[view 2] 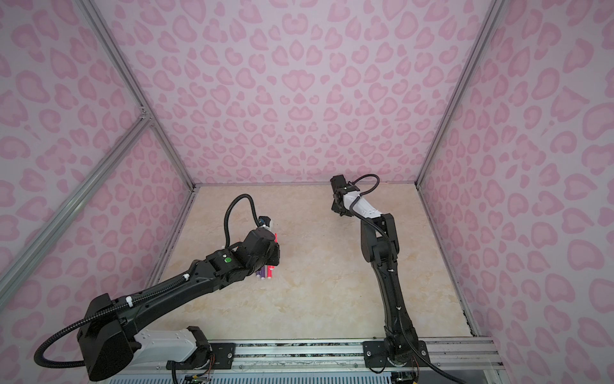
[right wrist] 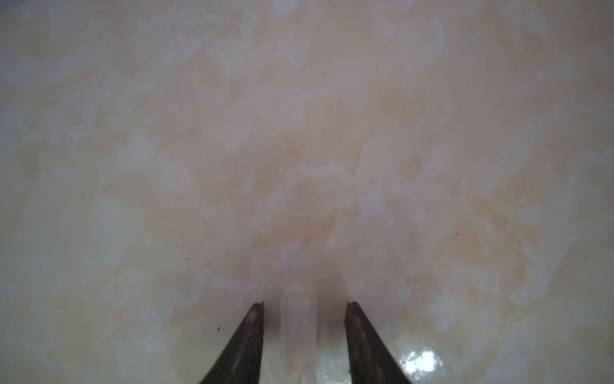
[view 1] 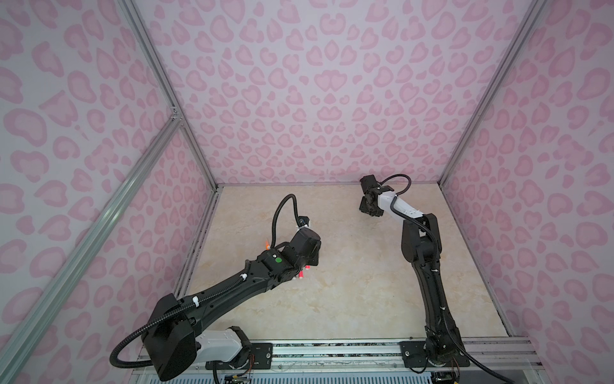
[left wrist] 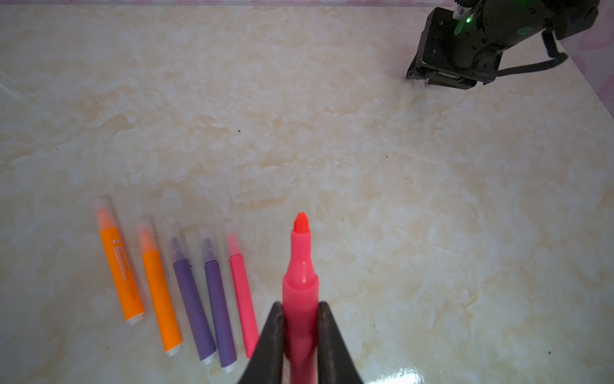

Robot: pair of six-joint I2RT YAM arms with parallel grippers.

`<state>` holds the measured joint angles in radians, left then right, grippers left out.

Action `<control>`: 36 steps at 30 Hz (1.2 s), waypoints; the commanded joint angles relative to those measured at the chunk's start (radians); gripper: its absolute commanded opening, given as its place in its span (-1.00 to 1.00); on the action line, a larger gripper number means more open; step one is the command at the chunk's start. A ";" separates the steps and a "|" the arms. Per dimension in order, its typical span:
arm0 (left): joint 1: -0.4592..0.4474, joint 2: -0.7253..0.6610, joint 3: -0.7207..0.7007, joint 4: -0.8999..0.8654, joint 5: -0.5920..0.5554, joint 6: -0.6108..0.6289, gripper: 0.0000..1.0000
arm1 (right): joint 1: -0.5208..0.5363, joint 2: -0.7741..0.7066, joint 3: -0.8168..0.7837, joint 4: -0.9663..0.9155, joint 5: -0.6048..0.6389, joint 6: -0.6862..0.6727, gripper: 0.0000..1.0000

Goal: Insert pens into pen caps
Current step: Pick up the pen cap from the top-center of the table.

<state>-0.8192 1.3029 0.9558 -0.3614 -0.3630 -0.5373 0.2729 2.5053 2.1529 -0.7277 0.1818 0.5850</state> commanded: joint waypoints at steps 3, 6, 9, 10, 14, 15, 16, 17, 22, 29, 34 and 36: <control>0.000 -0.012 0.007 0.007 -0.001 0.001 -0.94 | -0.001 0.036 0.027 -0.051 -0.024 -0.013 -0.22; 0.000 -0.013 0.006 0.007 -0.001 0.001 -0.94 | -0.001 0.036 0.025 -0.053 -0.030 -0.014 -0.31; 0.000 -0.013 0.006 0.007 -0.001 0.001 -0.94 | -0.001 0.040 0.025 -0.053 -0.031 -0.017 -0.38; 0.000 -0.013 0.007 0.007 -0.001 0.001 -0.94 | -0.002 0.040 0.025 -0.053 -0.032 -0.016 -0.41; 0.000 -0.013 0.007 0.006 0.000 0.001 -0.94 | -0.002 0.036 0.024 -0.057 -0.036 -0.014 -0.45; 0.000 -0.013 0.006 0.007 0.001 0.001 -0.94 | -0.002 0.034 0.023 -0.056 -0.036 -0.014 -0.44; 0.000 -0.013 0.007 0.007 0.001 0.002 -0.94 | -0.002 0.032 0.022 -0.057 -0.036 -0.013 -0.41; -0.001 -0.013 0.007 0.006 0.000 0.002 -0.94 | -0.002 0.028 0.019 -0.057 -0.038 -0.014 -0.41; 0.000 -0.015 0.007 0.007 0.001 0.002 -0.94 | 0.003 0.010 -0.007 -0.039 -0.037 -0.016 -0.37; 0.000 -0.018 0.006 0.005 0.002 0.002 -0.94 | -0.003 0.027 0.016 -0.055 -0.036 -0.017 -0.43; -0.001 -0.021 0.004 0.005 0.001 0.002 -0.94 | -0.003 0.035 0.017 -0.052 -0.043 -0.021 -0.65; 0.000 -0.022 0.004 0.005 0.000 0.002 -0.94 | -0.003 0.038 0.019 -0.053 -0.045 -0.021 -0.72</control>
<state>-0.8192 1.2888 0.9558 -0.3614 -0.3626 -0.5373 0.2703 2.5187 2.1746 -0.7311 0.1558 0.5713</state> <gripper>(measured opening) 0.178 0.152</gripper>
